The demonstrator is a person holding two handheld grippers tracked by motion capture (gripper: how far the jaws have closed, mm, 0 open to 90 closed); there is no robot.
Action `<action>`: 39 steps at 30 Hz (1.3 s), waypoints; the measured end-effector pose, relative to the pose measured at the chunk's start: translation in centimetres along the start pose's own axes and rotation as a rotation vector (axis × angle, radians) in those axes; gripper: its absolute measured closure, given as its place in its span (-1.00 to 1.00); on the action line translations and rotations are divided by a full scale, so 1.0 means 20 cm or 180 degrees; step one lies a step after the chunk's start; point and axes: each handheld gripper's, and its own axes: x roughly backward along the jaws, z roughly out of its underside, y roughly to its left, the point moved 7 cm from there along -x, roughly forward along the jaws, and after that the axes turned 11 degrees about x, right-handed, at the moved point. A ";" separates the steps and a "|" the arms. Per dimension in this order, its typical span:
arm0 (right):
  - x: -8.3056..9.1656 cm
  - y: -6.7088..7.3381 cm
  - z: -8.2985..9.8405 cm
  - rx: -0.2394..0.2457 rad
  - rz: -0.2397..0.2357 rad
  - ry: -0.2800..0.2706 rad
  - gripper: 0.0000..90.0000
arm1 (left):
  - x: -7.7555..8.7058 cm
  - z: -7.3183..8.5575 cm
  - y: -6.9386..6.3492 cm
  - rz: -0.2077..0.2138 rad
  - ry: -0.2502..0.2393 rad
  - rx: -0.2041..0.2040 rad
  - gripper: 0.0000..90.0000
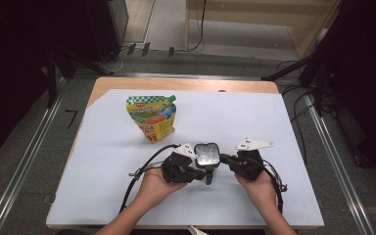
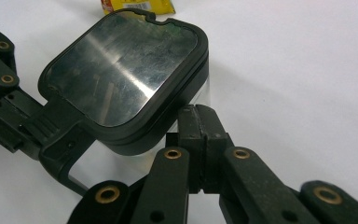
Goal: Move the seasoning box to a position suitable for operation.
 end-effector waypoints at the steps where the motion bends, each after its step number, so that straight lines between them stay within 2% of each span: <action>1: 0.00 0.00 0.00 0.0010 -0.0020 -0.0015 1.00 | 0.01 0.00 0.00 0.0010 0.0005 0.0010 0.95; 4: 0.03 0.00 0.01 -0.0038 -0.0041 -0.0018 1.00 | 0.03 0.00 0.00 0.0054 -0.0014 0.0013 0.91; 7: 0.07 0.01 0.02 -0.0052 -0.0057 -0.0022 1.00 | 0.10 0.00 -0.01 0.0122 -0.0018 0.0008 0.90; 10: 0.10 0.03 0.02 -0.0014 -0.0075 -0.0031 1.00 | 0.14 0.00 0.00 0.0067 0.0015 -0.0033 0.87; 14: 0.16 0.14 0.01 0.0026 -0.0207 -0.0071 1.00 | 0.19 0.00 0.04 0.0001 0.0032 -0.0013 0.77; 19: 0.19 0.24 0.03 0.0037 -0.0323 -0.0073 1.00 | 0.23 -0.01 0.09 -0.0052 -0.0027 0.0077 0.64; 22: 0.17 0.30 0.04 0.0152 -0.0328 -0.0034 1.00 | 0.25 -0.01 0.12 -0.0039 -0.0052 0.0118 0.53; 24: 0.16 0.31 0.04 0.0182 -0.0338 -0.0023 1.00 | 0.25 -0.02 0.13 -0.0053 -0.0069 0.0125 0.41; 26: 0.13 0.35 0.04 0.0226 -0.0374 0.0054 1.00 | 0.25 -0.02 0.15 -0.0125 -0.0089 0.0080 0.27; 36: 0.04 0.39 0.03 0.0285 -0.0407 0.0074 1.00 | 0.23 -0.02 0.18 -0.0210 -0.0173 -0.0004 0.13; 39: 0.02 0.40 0.03 0.0303 -0.0397 0.0077 1.00 | 0.23 -0.02 0.18 -0.0198 -0.0189 -0.0008 0.12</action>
